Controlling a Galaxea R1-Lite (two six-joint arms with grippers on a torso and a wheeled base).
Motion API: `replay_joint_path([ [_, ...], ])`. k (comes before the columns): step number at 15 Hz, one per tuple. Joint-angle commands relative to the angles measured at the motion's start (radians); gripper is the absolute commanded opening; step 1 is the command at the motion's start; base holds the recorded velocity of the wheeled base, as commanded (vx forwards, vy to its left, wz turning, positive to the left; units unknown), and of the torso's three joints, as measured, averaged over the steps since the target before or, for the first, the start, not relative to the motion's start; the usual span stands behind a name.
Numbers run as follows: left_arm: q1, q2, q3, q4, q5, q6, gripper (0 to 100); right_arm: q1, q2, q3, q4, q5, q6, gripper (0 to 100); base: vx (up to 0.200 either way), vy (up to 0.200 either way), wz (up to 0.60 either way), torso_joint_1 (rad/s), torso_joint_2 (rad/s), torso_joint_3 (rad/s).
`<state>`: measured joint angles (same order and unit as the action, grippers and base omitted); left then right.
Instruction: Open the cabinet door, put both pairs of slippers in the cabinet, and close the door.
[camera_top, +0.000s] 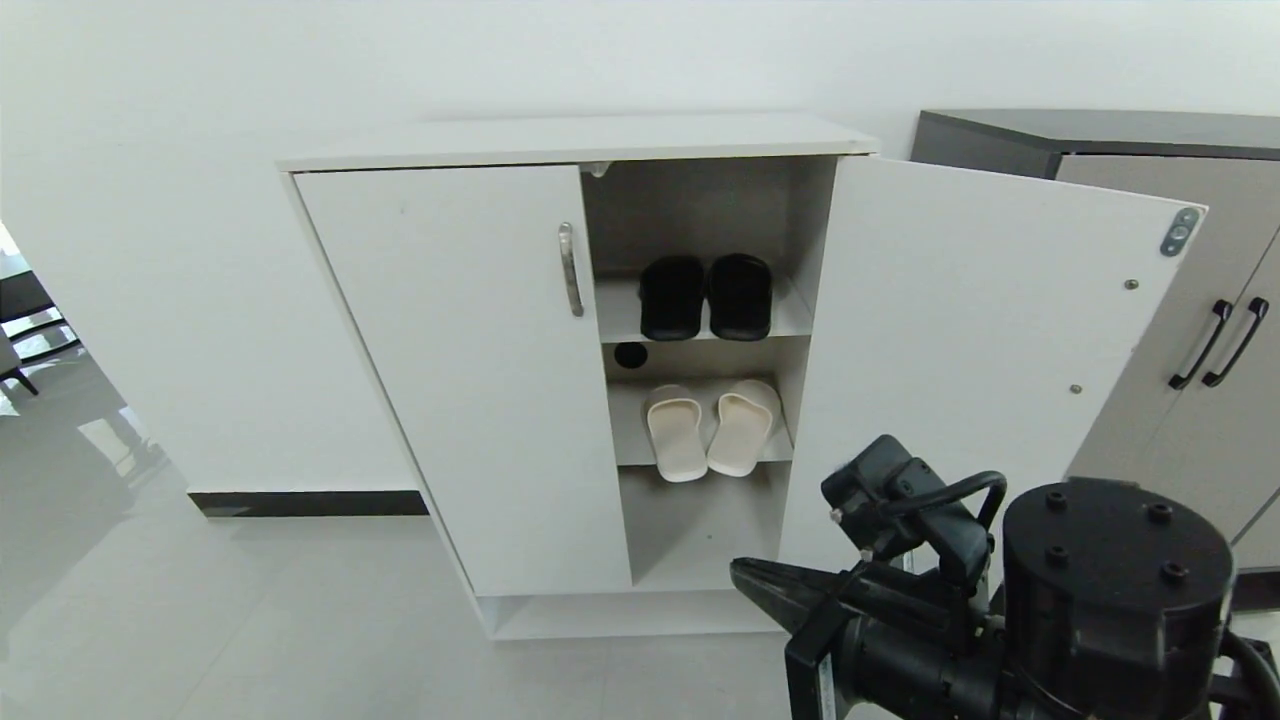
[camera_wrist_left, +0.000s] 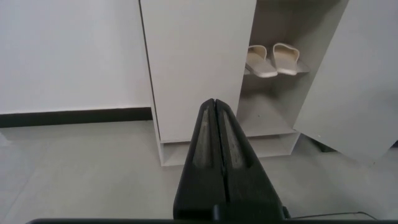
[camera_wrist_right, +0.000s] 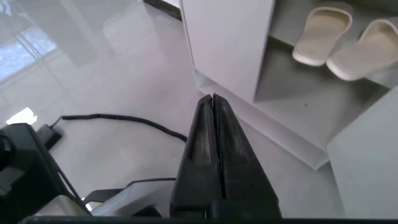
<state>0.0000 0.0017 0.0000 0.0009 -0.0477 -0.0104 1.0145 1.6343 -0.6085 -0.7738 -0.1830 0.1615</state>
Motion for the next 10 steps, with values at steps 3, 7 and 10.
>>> replay_joint_path([
  [3, 0.0, 0.0, 0.0, -0.001, 0.0, 0.0, 0, -0.001, 0.012, 0.0, -0.002, -0.001, 0.0, 0, 0.0, 0.0, 0.0, 0.181, -0.5, -0.3],
  [7, 0.0, 0.0, 0.0, -0.001, 0.0, 0.0, 0, -0.001, 0.013, 0.0, -0.002, -0.001, 0.0, 0, 0.0, 0.0, 0.0, 0.167, -0.49, -0.292],
  [10, 0.0, 0.0, 0.0, -0.001, 0.0, 0.0, 0, -0.001, 0.013, 0.0, -0.001, -0.001, 0.0, 0, 0.0, 0.0, 0.0, 0.183, -0.47, -0.279],
])
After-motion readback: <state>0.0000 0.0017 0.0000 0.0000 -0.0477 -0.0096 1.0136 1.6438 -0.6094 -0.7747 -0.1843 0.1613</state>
